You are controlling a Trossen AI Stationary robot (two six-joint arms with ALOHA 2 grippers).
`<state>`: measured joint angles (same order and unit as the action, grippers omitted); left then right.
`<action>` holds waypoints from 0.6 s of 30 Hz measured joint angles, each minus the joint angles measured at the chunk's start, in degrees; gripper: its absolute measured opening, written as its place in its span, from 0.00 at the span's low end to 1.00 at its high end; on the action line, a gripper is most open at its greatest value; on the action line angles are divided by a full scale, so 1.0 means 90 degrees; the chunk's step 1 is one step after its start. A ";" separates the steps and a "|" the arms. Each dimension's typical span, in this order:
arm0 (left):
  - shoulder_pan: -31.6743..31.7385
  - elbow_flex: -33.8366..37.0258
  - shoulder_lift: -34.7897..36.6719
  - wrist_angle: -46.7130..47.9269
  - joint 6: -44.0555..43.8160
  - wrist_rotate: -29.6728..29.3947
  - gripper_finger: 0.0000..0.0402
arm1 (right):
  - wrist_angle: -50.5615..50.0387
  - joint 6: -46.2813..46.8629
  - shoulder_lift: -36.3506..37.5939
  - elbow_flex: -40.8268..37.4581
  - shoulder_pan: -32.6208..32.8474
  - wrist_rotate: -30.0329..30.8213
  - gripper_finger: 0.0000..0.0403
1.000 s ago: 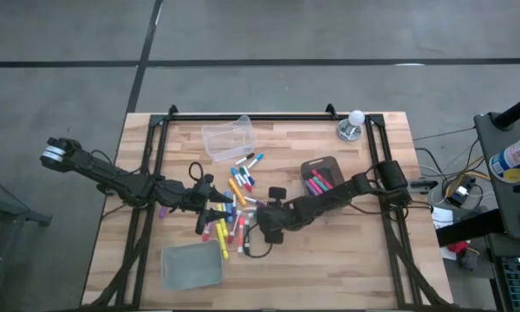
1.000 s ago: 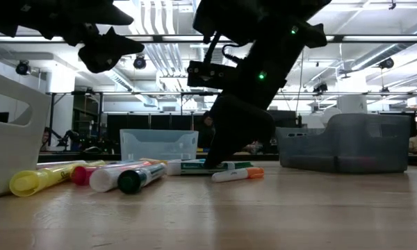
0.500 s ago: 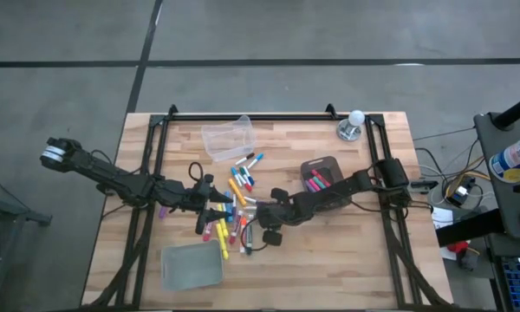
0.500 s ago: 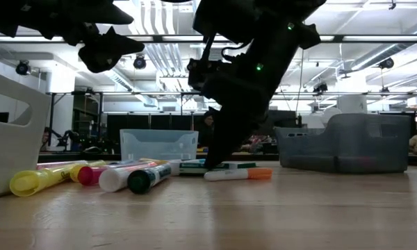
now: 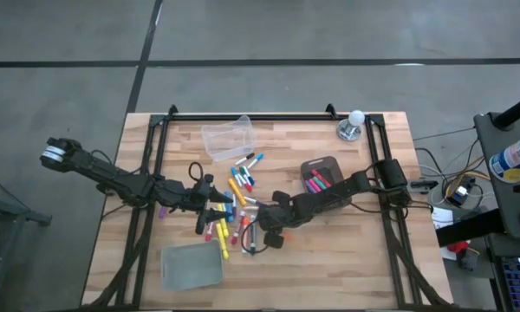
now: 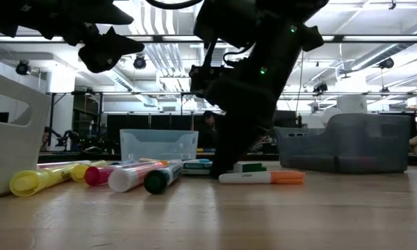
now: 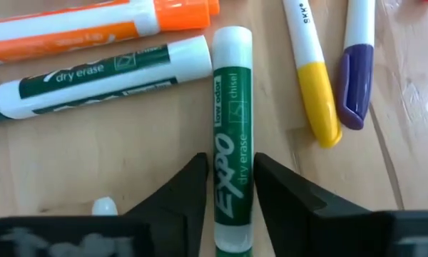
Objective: Pick & Place Markers
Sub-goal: Put the top green marker pen into the gray bin
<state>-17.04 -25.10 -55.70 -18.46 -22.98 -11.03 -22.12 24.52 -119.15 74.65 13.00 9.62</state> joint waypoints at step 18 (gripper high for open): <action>0.0002 0.0010 -0.0189 -0.0045 -0.0109 0.0000 0.55 | -0.0022 -0.0300 0.0696 -0.0039 0.0314 0.1250 0.13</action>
<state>-17.02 -25.02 -57.40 -18.87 -23.97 -11.03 -22.32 21.82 -112.89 74.30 15.83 20.87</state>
